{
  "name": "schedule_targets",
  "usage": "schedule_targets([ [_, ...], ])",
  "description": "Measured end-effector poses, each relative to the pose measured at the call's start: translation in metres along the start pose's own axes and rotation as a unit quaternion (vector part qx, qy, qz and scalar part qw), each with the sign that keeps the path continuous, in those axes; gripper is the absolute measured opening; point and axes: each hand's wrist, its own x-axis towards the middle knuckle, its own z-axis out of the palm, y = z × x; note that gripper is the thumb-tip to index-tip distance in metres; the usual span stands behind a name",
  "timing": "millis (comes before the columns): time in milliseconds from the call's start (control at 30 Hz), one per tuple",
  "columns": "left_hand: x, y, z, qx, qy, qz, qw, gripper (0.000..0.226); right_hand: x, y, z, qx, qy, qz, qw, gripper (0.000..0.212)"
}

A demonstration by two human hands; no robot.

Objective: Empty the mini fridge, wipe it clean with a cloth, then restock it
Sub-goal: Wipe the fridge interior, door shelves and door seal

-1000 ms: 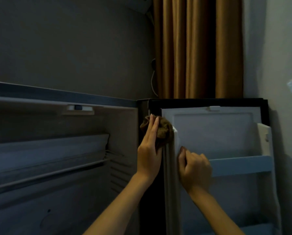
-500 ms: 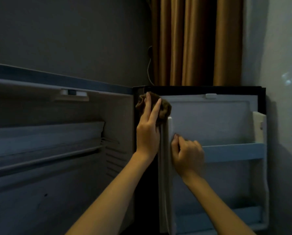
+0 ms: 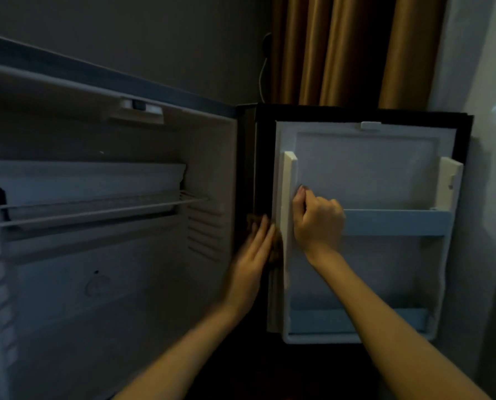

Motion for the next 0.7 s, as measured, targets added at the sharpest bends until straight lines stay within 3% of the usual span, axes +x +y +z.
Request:
schedule_targets([
  [167, 0.088, 0.014, -0.014, -0.014, 0.080, -0.038, 0.996, 0.076, 0.001, 0.001, 0.000, -0.014, 0.023, -0.018, 0.999, 0.041],
  [400, 0.017, 0.017, 0.017, -0.030, 0.079, -0.099, 0.992, 0.087, -0.002, 0.001, 0.003, -0.001, 0.020, 0.000, 1.000, 0.043],
  [467, -0.015, 0.017, 0.025, -0.035, 0.051, -0.128, 0.990, 0.093, -0.002, 0.002, 0.004, 0.016, 0.009, -0.003, 1.000, 0.044],
  [500, -0.033, 0.016, 0.031, -0.019, 0.039, -0.134, 0.990, 0.085, -0.003, 0.002, 0.004, 0.017, 0.006, -0.003, 1.000, 0.044],
  [600, -0.079, 0.032, 0.026, -0.023, -0.070, -0.165, 0.983, 0.040, -0.001, 0.001, 0.004, 0.006, 0.002, -0.004, 1.000, 0.043],
  [700, -0.116, 0.044, 0.016, -0.025, -0.185, -0.212, 0.959, 0.047, -0.001, -0.002, 0.003, -0.006, 0.002, -0.005, 1.000, 0.042],
])
